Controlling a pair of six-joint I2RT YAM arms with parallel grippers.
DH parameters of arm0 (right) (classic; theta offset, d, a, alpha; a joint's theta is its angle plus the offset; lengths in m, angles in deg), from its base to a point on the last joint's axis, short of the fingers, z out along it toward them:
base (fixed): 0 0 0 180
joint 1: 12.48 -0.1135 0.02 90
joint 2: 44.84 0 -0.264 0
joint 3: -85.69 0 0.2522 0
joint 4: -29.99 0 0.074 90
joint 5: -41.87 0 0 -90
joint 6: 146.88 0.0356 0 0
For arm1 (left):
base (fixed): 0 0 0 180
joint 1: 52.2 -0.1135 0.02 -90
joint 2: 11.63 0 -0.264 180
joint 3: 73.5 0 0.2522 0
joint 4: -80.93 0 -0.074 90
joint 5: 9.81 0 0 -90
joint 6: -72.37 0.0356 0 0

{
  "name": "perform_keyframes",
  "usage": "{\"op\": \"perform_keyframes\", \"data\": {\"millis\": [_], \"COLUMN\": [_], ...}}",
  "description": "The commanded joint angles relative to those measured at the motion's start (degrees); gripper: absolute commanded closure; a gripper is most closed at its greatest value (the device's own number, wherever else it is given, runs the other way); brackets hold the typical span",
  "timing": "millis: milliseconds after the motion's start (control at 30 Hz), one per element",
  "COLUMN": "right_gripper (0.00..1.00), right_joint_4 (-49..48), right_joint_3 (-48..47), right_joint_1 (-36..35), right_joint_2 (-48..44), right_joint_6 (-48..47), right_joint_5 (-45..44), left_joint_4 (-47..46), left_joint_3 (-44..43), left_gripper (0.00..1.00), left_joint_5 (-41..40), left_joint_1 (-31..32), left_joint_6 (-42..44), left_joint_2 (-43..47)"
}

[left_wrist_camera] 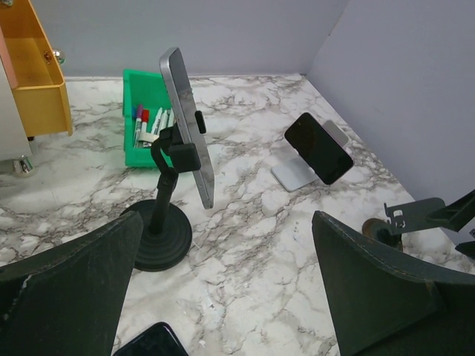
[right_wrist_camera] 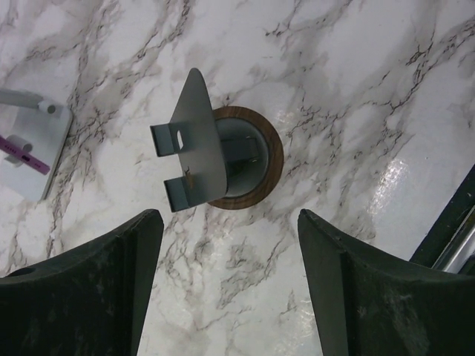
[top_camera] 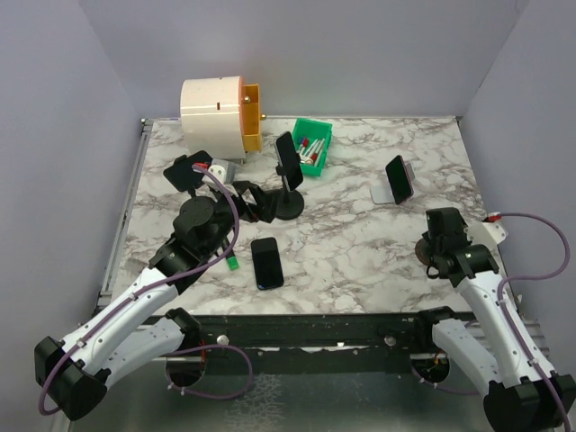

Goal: Remove the phone from the phone stand
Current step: Pick up the phone stand at the center of the board.

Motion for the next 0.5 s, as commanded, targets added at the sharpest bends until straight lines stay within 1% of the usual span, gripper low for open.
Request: {"op": "perform_keyframes", "data": {"millis": [0,100,200,333,467], "right_gripper": [0.22,0.23,0.25,0.33,0.42], "right_joint_4": [-5.3,-10.1,-13.0,-17.0,-18.9], "right_joint_3": [0.9,1.6,2.2,3.3,4.0], "right_joint_1": [3.4,6.0,7.6,8.0,8.0], "right_joint_2": [2.4,3.8,5.2,4.9,5.5], "right_joint_6": [-1.6,-4.9,-6.6,-8.7,-9.6], "right_joint_5": [-3.1,-1.4,-1.0,-0.6,0.5], "left_joint_4": [0.4,0.4,0.6,0.7,0.7], "left_joint_3": [-0.2,0.0,-0.1,-0.1,-0.1], "left_gripper": [0.03,0.03,0.03,0.03,0.03], "left_joint_5": [0.2,-0.3,-0.9,-1.5,-1.4], "left_joint_1": [0.6,1.0,1.3,1.5,1.5], "left_joint_6": [-0.3,-0.1,0.2,0.6,0.4], "left_joint_2": [0.6,0.8,0.7,0.9,0.7]}}
